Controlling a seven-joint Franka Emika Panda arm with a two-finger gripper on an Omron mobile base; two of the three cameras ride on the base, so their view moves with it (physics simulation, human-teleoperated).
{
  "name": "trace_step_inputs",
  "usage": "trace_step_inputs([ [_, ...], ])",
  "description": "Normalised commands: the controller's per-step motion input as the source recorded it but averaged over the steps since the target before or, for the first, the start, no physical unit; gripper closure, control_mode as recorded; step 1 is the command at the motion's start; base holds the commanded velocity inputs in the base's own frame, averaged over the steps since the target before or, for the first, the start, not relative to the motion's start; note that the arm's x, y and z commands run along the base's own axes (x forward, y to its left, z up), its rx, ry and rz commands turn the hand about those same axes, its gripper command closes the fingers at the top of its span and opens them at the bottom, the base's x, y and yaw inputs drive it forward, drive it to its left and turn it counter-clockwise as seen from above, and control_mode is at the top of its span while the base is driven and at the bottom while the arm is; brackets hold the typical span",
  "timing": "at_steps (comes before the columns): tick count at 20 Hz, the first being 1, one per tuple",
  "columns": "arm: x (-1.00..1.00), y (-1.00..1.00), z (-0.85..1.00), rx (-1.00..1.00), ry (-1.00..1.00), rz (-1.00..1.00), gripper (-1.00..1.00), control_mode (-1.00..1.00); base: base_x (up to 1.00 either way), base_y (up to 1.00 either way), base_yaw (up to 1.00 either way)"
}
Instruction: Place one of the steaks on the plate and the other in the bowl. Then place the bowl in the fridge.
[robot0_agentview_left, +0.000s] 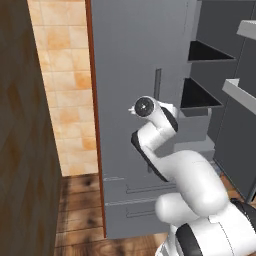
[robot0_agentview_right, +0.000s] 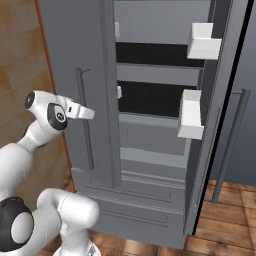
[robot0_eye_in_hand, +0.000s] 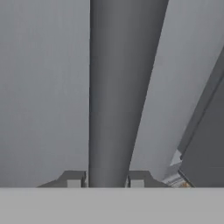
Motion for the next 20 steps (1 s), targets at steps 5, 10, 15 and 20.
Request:
trace_step_inputs([
  [5,-0.73,0.52,0.08,0.00,0.00,-0.23,1.00,-1.00,0.00,0.00,0.00],
  [10,-0.72,0.62,0.08,-0.01,0.00,-0.18,1.00,-1.00,0.00,0.00,0.00],
  [15,-0.40,0.36,0.00,-0.02,0.00,-0.04,1.00,-1.00,0.00,0.00,0.00],
  [20,-0.06,0.00,0.00,0.00,-0.01,0.00,-1.00,-1.00,0.00,0.00,0.00],
])
